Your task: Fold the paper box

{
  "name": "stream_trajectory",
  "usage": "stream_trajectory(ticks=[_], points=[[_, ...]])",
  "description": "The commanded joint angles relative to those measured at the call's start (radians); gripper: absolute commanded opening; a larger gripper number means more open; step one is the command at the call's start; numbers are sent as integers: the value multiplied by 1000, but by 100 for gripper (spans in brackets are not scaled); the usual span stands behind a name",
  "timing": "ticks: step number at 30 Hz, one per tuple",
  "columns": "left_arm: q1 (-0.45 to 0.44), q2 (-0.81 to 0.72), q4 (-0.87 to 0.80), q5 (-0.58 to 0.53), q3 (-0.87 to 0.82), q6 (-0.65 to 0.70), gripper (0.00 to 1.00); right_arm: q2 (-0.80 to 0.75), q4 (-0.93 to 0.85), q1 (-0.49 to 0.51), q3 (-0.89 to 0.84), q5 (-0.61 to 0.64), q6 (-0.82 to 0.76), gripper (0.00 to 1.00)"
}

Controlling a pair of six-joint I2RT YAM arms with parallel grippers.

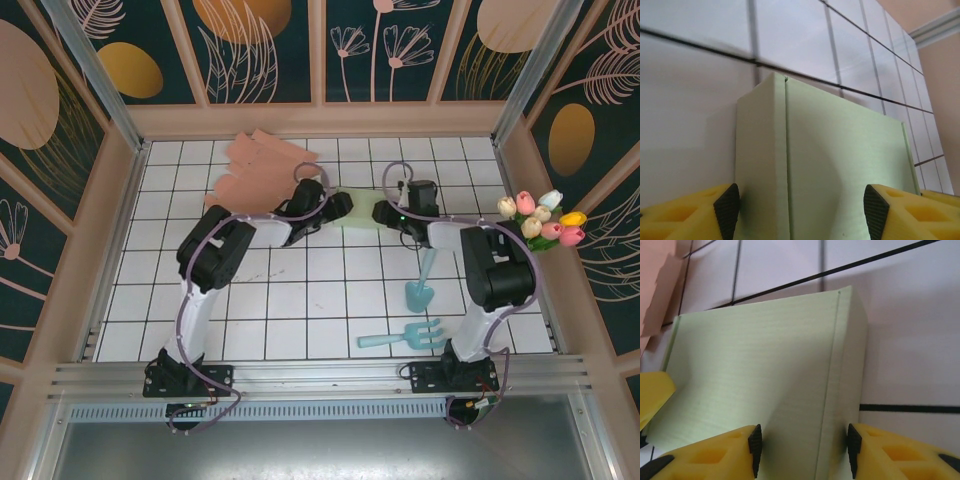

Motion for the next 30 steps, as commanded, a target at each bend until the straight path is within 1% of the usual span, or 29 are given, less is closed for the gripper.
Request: stream_trajectory(ticks=[1, 3, 5, 9, 12, 14, 15, 17, 19, 22, 25, 26, 28, 30], points=[[-53, 81, -43, 64, 103, 35, 69, -72, 45, -49, -36, 74, 26, 51], [-59, 95, -46, 58, 128, 36, 69, -81, 37, -71, -25, 74, -5, 52], [-59, 84, -57, 27, 130, 41, 70, -81, 13, -78, 6, 84, -38, 53], [-57, -2, -183, -111, 109, 107, 77, -83, -54, -79, 56, 138, -92, 57], [-48, -130, -234, -195, 10, 123, 78, -133, -53, -77, 25, 189, -97, 58], [-34, -253, -251, -256, -101, 128, 78, -194, -16, -64, -28, 206, -98, 59], [-24, -326, -271, -304, -167, 135, 78, -223, 0, -50, -51, 212, -102, 59], [1, -445, -320, -388, -273, 170, 78, -260, 3, -16, -66, 227, -117, 59], [24, -520, -370, -444, -350, 253, 77, -274, -20, 27, -54, 249, -134, 58], [32, -529, -463, -560, -366, 424, 77, -283, -35, 89, -48, 279, -158, 58], [34, -504, -575, -752, -346, 535, 76, -292, -52, 123, -46, 295, -174, 58], [36, -498, -609, -791, -341, 550, 74, -297, -57, 130, -43, 293, -175, 58], [39, -502, -640, -836, -346, 586, 72, -304, -57, 134, -44, 282, -176, 59], [46, -513, -634, -839, -359, 622, 72, -306, -52, 134, -43, 279, -172, 58]])
